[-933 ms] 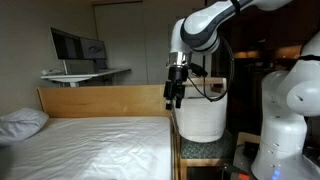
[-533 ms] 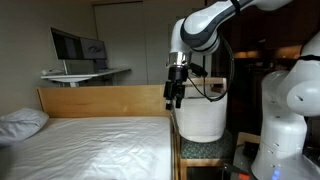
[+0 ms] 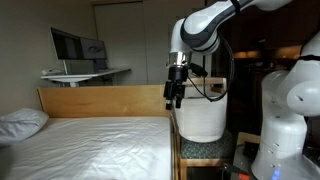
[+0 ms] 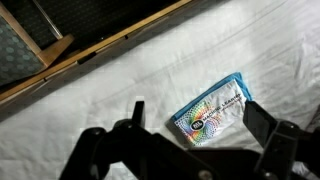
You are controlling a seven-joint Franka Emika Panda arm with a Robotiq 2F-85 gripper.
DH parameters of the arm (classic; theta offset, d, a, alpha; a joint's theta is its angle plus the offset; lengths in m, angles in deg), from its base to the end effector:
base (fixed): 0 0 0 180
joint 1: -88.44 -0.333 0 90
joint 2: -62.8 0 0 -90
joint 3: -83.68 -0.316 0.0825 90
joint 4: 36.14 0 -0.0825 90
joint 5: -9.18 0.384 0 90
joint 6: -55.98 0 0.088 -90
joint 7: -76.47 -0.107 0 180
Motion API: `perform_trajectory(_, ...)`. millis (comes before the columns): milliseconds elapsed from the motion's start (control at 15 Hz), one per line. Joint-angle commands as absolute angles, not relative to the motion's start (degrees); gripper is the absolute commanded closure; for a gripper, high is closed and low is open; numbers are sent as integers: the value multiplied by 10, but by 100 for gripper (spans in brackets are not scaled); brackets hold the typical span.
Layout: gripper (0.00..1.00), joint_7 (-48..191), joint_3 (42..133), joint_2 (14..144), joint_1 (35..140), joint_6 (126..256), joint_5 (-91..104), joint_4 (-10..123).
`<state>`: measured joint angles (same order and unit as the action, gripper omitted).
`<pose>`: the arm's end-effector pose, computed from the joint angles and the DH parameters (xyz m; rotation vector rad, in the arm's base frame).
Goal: Remove the clothing from the laundry basket and put them on the bed.
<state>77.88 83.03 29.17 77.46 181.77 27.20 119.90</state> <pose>0.3477 0.0825 0.4054 -2.8822 -0.0700 -0.0527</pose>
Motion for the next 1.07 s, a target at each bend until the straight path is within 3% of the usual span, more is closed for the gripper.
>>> perform_trajectory(0,0,782,825,291,781,1815,275,1198)
perform_trajectory(1000,0,776,834,306,795,1767,266,1175)
